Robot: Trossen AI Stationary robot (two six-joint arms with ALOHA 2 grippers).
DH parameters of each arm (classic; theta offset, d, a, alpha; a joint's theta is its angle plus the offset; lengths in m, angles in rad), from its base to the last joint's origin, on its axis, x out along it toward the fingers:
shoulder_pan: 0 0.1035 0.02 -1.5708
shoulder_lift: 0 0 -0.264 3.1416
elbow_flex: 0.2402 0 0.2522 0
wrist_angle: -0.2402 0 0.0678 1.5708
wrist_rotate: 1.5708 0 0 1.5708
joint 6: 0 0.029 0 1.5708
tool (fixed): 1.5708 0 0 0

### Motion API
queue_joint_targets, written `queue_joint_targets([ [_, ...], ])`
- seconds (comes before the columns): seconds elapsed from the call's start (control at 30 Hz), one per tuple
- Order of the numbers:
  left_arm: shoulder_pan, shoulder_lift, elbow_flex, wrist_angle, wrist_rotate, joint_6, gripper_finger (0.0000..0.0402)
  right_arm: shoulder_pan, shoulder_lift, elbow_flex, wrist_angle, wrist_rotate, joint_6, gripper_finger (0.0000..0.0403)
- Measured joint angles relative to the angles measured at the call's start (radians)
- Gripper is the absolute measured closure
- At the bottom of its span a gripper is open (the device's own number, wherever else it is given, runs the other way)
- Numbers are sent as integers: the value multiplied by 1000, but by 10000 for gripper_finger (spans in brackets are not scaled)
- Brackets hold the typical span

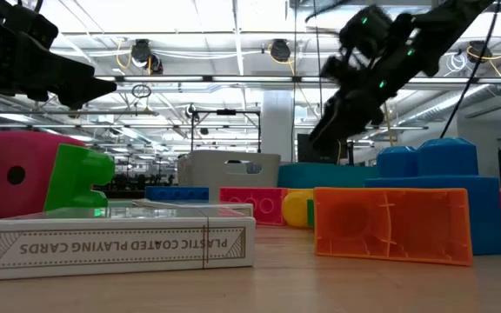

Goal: Pick & Place Toys
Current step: Put the brown deck of cards into the blue bin

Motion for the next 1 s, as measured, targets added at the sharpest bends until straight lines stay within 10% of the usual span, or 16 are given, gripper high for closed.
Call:
queue_joint_targets([
  [0.53, 0, 0, 0, 0, 0, 0, 78, 371, -127, -1, -12, -3, 229, 57],
  [1.0, 0, 0, 0, 0, 0, 0, 78, 425, -248, -1, -89, -5, 322, 61],
])
